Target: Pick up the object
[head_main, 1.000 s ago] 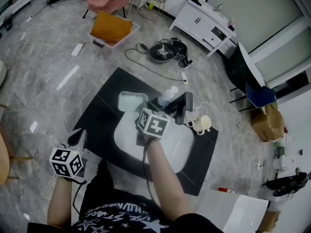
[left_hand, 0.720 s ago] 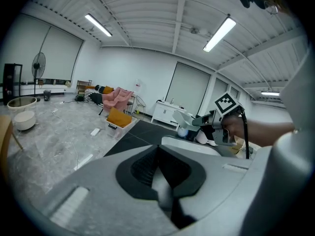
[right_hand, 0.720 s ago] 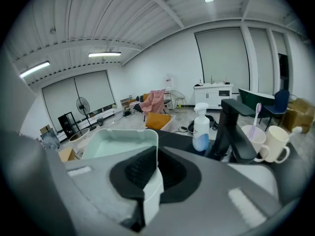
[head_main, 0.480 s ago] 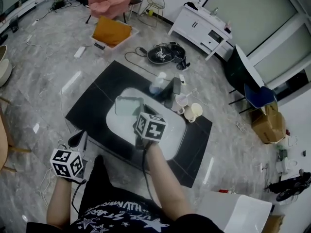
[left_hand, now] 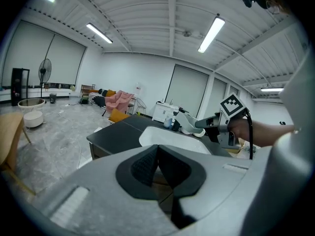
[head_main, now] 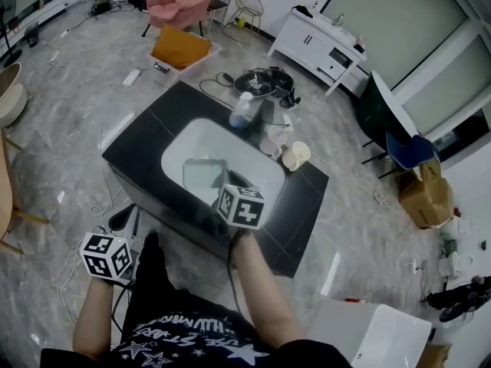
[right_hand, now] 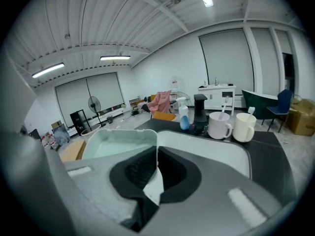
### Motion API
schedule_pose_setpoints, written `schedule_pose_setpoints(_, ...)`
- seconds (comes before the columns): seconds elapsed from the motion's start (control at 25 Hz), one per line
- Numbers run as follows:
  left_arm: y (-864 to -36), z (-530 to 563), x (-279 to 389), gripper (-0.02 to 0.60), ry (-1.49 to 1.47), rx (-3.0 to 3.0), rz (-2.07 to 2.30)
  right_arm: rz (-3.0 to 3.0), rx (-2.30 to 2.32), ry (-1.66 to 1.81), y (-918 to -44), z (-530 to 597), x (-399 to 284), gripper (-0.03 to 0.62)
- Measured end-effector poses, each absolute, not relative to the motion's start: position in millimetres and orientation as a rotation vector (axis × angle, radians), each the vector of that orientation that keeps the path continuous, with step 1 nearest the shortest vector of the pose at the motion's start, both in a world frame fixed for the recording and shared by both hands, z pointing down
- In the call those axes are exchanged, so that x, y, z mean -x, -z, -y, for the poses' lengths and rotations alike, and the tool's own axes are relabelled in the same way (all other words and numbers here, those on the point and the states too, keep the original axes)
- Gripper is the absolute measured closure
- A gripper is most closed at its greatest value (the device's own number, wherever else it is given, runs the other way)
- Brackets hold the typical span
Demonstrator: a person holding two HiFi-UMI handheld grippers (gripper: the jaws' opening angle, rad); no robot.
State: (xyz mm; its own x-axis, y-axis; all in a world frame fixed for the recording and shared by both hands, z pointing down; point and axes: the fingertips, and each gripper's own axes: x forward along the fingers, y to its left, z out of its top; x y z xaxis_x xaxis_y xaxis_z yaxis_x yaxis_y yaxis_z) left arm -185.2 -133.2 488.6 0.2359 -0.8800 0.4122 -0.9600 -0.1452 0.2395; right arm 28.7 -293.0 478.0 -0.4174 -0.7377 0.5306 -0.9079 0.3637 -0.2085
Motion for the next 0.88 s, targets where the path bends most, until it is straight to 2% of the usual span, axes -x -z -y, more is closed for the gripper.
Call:
schedule_pose_setpoints(0.48, -493, 61, 135, 0.572, -0.253, -2.068, 1.68, 2.268, -1.435, -0.72, -494, 214, -80, 0.585)
schedule_pose_setpoints(0.88, -495, 23, 125, 0.572, -0.255, -2.051, 1.702, 2.261, -1.435, -0.756, -503, 172, -98, 0.583)
